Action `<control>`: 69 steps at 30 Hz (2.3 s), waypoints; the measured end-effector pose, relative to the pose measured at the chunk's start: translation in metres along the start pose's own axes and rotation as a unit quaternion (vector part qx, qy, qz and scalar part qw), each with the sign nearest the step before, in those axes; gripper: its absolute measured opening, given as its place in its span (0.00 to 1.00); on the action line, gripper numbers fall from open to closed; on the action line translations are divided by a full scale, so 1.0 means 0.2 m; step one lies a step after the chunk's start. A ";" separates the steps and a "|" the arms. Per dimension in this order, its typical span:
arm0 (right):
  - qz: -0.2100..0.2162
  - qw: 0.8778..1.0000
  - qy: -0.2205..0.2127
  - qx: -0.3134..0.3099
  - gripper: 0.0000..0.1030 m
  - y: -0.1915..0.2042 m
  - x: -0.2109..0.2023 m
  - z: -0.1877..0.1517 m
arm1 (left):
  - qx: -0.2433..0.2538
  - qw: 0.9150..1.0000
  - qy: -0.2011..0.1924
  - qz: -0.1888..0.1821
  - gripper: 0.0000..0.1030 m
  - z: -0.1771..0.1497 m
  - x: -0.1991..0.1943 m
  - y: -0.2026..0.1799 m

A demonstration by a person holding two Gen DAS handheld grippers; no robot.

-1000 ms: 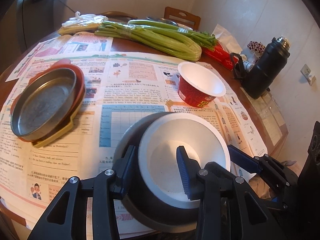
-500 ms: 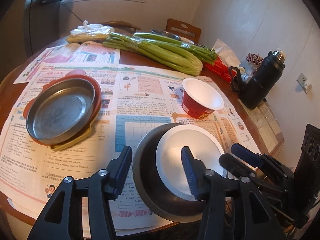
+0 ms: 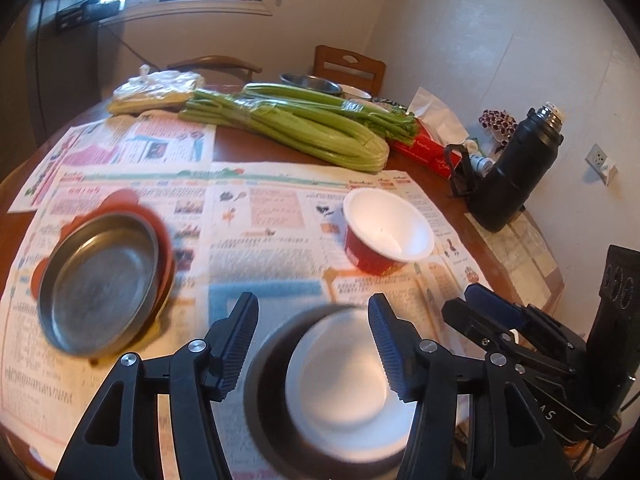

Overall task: Organize plates and bowls
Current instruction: 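Move the left gripper to the second paper cup and grasp its rim, then lift and carry the second cup over the first cup with the left gripper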

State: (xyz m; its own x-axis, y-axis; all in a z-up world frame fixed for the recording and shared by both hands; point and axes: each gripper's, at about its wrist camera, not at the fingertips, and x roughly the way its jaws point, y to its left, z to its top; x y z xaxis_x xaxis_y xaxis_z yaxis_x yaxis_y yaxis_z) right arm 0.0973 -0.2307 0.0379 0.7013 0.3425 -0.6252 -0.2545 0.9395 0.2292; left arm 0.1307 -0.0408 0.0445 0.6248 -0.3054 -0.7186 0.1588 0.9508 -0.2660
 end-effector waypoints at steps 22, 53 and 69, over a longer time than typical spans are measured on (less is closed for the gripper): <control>-0.034 0.995 0.051 0.083 0.42 -0.35 0.41 0.20 | 0.000 0.996 0.082 -0.033 0.57 0.38 0.55 -0.06; 0.024 0.999 0.047 0.009 0.44 -0.10 0.39 0.22 | 0.005 0.996 0.081 -0.035 0.35 0.35 0.49 -0.08; 0.027 0.999 0.009 -0.017 0.44 0.05 0.15 0.22 | 0.010 0.999 0.039 -0.036 0.35 0.28 0.19 -0.09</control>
State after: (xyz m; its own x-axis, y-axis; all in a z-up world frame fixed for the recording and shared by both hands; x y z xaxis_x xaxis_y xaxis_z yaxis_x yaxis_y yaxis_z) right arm 0.1450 -0.2106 0.0546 0.6744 0.3925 -0.6255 -0.3137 0.9191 0.2385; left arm 0.1948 -0.0671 0.0577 0.5493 -0.3761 -0.7462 0.2178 0.9266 -0.3067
